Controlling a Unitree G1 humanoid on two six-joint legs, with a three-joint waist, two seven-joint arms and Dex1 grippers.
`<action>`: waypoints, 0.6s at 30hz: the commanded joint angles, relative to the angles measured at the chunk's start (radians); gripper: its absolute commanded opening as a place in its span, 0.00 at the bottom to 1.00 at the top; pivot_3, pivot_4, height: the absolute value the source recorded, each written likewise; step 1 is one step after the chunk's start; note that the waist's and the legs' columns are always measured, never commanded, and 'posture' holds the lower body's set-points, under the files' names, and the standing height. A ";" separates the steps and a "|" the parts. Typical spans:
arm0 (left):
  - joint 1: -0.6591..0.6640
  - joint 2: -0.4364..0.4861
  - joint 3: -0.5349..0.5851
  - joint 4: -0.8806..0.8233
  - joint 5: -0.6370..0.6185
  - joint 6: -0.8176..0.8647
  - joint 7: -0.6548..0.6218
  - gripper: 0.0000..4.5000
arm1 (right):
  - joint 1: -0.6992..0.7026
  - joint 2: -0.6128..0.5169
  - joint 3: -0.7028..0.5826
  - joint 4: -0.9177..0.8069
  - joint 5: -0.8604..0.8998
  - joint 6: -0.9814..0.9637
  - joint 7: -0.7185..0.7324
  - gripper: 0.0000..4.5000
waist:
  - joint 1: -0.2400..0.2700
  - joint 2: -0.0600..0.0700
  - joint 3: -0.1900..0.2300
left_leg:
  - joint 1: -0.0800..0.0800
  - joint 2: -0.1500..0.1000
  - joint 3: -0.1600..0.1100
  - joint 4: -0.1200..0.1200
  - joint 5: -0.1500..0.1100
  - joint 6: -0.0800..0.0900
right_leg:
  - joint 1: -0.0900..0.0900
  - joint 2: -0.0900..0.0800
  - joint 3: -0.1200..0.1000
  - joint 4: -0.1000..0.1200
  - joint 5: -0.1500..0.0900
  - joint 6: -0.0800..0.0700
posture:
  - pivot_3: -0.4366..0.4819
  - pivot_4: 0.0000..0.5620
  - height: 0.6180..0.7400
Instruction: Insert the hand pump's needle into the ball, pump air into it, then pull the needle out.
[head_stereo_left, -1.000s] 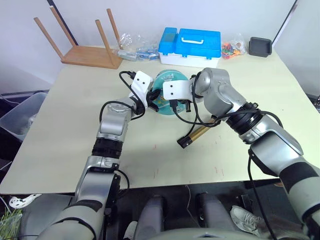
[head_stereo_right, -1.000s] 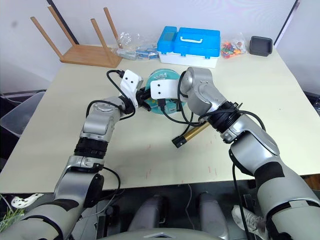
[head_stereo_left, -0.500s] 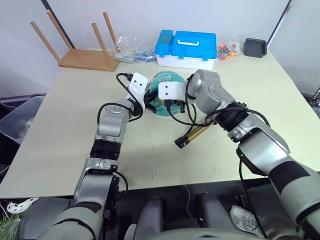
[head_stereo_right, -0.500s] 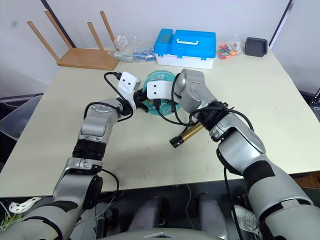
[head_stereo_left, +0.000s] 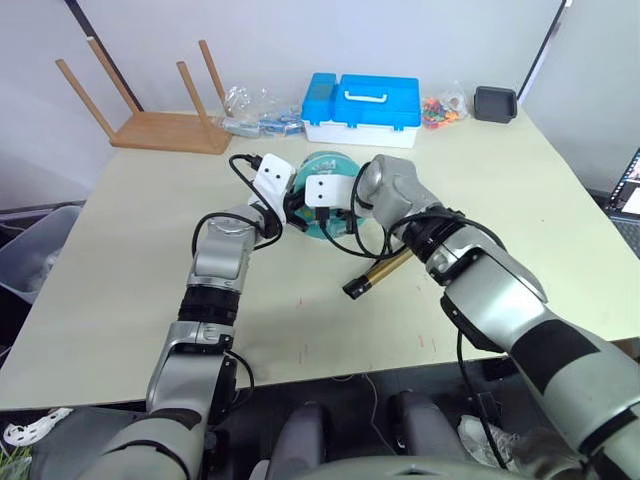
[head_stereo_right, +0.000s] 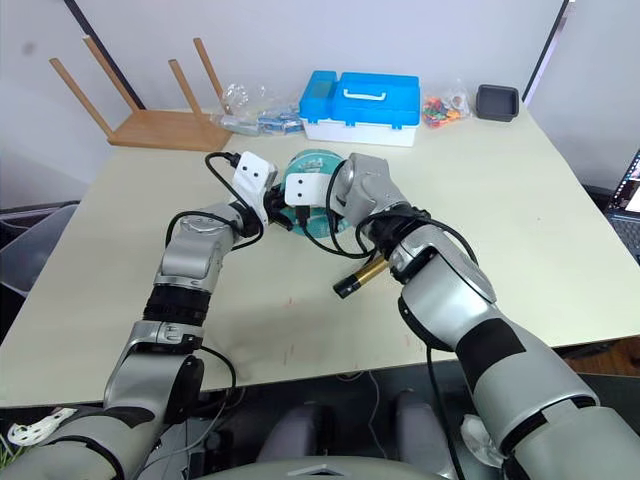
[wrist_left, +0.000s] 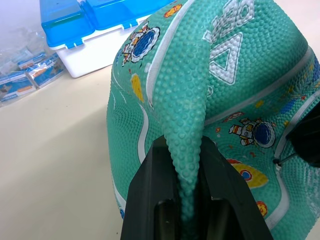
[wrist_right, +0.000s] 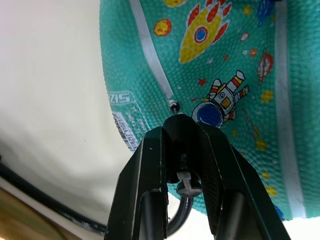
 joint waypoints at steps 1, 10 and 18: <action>-0.006 -0.044 -0.041 -0.015 -0.020 0.007 -0.023 0.00 | 0.036 0.124 -0.025 0.075 0.048 -0.067 -0.067 0.07 | -0.003 0.000 -0.004 | 0.000 0.000 0.000 0.000 0.000 0.000 | 0.000 0.000 0.000 0.000 0.000 0.000 | 0.48 0.27 1.00; -0.004 -0.034 -0.029 0.003 -0.016 -0.001 -0.026 0.00 | 0.038 0.126 -0.099 0.125 0.073 -0.081 -0.120 0.07 | -0.008 0.000 -0.010 | 0.001 0.001 -0.001 -0.001 0.000 0.000 | 0.000 0.000 0.000 0.000 0.000 -0.001 | 0.48 0.27 1.00; -0.032 -0.004 -0.023 0.077 -0.002 -0.046 -0.040 0.00 | 0.030 0.025 -0.188 -0.029 0.140 -0.015 -0.021 0.07 | -0.007 0.001 -0.009 | -0.002 0.000 -0.002 -0.001 0.000 0.000 | -0.001 0.000 -0.001 -0.001 0.000 -0.001 | 0.48 0.27 1.00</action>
